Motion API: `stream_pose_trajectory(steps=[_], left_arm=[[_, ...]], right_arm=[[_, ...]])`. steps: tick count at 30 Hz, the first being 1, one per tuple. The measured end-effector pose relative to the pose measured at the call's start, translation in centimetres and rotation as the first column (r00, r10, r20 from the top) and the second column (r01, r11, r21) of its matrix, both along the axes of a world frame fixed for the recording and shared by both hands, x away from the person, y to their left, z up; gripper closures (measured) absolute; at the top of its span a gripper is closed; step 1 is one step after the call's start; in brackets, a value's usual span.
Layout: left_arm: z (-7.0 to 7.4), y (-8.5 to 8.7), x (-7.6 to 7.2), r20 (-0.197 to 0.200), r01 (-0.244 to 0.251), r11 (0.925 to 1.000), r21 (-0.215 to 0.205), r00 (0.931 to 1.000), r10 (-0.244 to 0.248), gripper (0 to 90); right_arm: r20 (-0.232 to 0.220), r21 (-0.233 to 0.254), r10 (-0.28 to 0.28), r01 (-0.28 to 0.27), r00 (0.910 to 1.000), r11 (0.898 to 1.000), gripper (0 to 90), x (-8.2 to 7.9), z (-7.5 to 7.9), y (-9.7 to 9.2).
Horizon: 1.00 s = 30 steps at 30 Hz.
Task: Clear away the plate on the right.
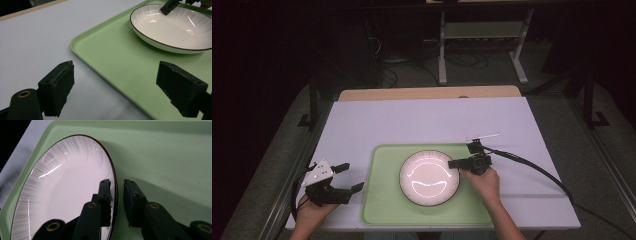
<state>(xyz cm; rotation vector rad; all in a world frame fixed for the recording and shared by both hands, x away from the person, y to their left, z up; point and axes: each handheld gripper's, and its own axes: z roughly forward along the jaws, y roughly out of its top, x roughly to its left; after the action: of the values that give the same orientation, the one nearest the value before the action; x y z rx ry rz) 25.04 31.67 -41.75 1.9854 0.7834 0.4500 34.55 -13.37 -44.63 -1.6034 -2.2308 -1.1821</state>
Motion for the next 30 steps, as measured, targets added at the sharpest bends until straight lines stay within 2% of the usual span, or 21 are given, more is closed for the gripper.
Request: stream_pose_trajectory(steps=[8, 18, 23, 26, 27, 28, 30], left_arm=[[-0.1, 0.0, 0.0, -0.001, -0.002, 1.0, 0.002, 1.0, 0.002, 14.7], [-0.1, -0.1, 0.0, -0.001, -0.002, 1.0, 0.009, 1.0, 0.002, 14.7], [-0.2, -0.2, 0.0, -0.006, -0.001, 0.9999, 0.011, 1.0, 0.001, 14.7], [-0.2, -0.2, 0.0, -0.007, -0.001, 0.9999, 0.013, 1.0, 0.001, 14.7], [-0.2, -0.2, 0.0, -0.007, -0.001, 0.9999, 0.013, 1.0, 0.001, 14.7], [-0.2, -0.2, 0.0, -0.008, -0.001, 0.9999, 0.014, 1.0, 0.001, 14.7], [-0.2, -0.3, 0.0, -0.008, 0.0, 0.9999, 0.016, 1.0, 0.0, 14.7]], right_arm=[[0.021, -0.001, 0.0, 0.0, 0.9998, 1.0, 68.6, 0.0, 0.1, -0.1], [0.114, 0.008, 0.018, -0.019, 0.9933, 1.0, 58.3, -0.3, 1.1, -0.7], [0.171, 0.017, 0.007, -0.01, 0.9853, 1.0, 53.4, -0.5, 1.8, -1.6], [0.224, 0.014, 0.005, -0.008, 0.9746, 1.0, 49.6, -0.6, 2.1, -2.3], [0.257, 0.002, 0.007, -0.008, 0.9665, 1.0, 47.3, -0.8, 2.4, -2.6], [0.257, 0.002, 0.007, -0.008, 0.9665, 1.0, 47.3, -0.8, 2.4, -2.6], [0.304, -0.022, 0.015, -0.009, 0.9527, 1.0, 44.7, -1.0, 2.8, -3.0]])
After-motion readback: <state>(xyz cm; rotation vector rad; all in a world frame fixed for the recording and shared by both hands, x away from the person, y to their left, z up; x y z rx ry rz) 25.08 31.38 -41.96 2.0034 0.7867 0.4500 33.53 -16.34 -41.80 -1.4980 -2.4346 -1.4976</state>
